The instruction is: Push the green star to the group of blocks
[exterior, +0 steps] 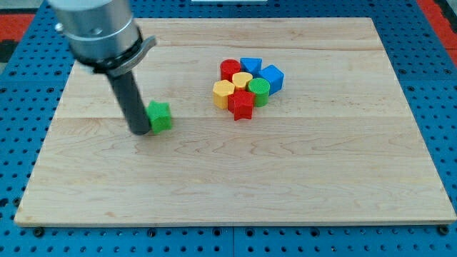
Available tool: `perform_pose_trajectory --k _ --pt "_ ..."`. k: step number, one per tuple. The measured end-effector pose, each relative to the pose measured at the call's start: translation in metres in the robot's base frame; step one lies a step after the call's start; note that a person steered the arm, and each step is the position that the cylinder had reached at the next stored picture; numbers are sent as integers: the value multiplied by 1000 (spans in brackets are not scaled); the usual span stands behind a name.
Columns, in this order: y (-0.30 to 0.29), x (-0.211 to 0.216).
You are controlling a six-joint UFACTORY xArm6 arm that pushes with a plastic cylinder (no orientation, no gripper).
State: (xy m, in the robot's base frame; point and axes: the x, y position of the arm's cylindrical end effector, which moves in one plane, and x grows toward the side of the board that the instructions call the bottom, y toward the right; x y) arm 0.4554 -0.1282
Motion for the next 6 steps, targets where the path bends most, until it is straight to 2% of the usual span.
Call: perform_pose_trajectory --k 1,3,5,6 --pt "39 -15" --pt "22 -52" --pt "76 -79" --pt "71 -83"
